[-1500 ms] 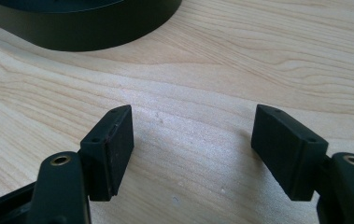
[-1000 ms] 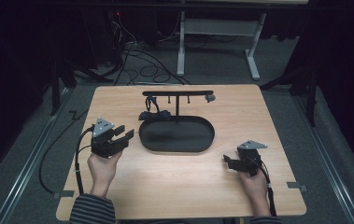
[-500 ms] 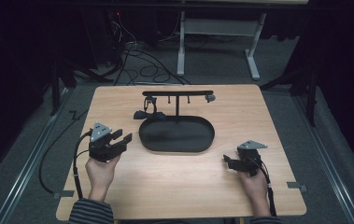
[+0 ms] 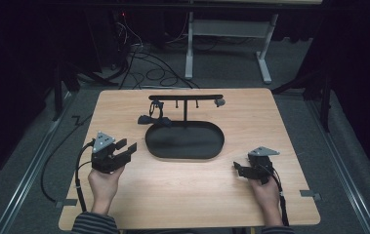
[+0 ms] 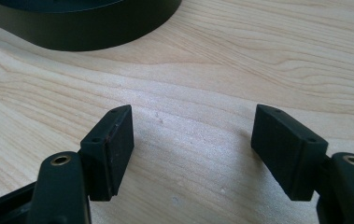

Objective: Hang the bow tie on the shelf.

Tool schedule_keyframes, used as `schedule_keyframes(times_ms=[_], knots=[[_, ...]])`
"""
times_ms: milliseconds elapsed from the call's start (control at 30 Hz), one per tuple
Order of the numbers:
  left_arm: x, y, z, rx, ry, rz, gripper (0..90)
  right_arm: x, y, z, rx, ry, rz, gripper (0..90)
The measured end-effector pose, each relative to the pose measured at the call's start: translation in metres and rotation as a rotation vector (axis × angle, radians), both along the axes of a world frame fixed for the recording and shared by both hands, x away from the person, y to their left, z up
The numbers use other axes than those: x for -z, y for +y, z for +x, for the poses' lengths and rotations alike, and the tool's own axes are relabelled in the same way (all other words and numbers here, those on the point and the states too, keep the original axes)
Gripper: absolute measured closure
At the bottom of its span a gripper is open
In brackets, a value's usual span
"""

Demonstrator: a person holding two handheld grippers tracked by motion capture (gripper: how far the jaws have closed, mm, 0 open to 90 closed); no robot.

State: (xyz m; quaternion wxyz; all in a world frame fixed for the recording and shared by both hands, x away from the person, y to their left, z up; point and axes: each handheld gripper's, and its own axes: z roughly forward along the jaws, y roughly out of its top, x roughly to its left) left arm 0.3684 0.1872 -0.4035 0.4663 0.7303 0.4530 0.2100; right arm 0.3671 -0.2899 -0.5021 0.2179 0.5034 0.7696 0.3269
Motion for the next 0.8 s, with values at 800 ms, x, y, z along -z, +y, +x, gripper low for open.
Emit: schedule_keyframes(times_ms=[800], knots=[[0.019, -0.003, -0.007, 0.040, 0.035, 0.007, 52.7, 0.000, 0.000, 0.000, 0.000, 0.000, -0.001, 31.3]])
